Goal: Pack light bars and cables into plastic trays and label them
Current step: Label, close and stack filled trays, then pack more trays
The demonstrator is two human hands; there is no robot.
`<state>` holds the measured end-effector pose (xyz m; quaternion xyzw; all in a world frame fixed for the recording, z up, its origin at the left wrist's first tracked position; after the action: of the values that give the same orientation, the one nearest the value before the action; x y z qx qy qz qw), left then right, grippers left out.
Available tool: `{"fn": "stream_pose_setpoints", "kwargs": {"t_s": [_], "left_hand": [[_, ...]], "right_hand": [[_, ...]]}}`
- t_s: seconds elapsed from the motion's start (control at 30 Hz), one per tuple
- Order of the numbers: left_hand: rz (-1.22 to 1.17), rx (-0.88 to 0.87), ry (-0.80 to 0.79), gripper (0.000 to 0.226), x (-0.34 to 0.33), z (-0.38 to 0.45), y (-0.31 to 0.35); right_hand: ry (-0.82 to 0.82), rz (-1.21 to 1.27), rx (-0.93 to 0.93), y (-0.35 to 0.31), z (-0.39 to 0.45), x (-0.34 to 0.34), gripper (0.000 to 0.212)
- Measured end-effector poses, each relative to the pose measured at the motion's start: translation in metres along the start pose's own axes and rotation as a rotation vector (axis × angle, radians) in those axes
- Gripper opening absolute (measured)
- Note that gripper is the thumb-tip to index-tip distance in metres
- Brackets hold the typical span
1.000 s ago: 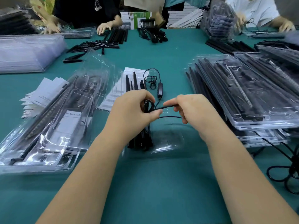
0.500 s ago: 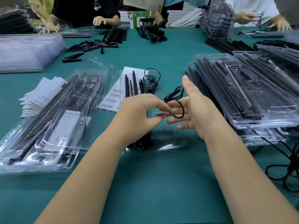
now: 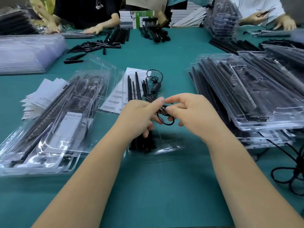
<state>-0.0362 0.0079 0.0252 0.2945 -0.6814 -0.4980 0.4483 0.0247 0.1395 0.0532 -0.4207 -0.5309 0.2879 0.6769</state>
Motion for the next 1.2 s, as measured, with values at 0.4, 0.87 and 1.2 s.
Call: {"fn": "stream_pose_setpoints", "kwargs": {"t_s": [0.4,0.87,1.2], "left_hand": [[0.851,-0.25,0.166,0.024,-0.009,-0.005,0.012],[1.001,-0.359,-0.194,0.084,-0.021,-0.003,-0.002],[1.166,-0.243,-0.299,0.076,-0.033,-0.003,-0.018]], "right_hand": [[-0.003,-0.774,0.0,0.009,0.004,-0.002,0.015],[-0.106,-0.874,-0.015,0.016,0.004,-0.014,0.03],[-0.14,-0.849,-0.016,0.018,0.005,-0.016,0.032]]}}
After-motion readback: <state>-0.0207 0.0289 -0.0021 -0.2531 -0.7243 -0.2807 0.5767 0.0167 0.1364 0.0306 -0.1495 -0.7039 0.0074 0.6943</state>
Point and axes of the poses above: each hand's wrist, its own z-axis towards the middle knuckle, its own x-axis out of the back of the hand, y = z × x, the point moved 6 cm from there along z, towards the middle knuckle
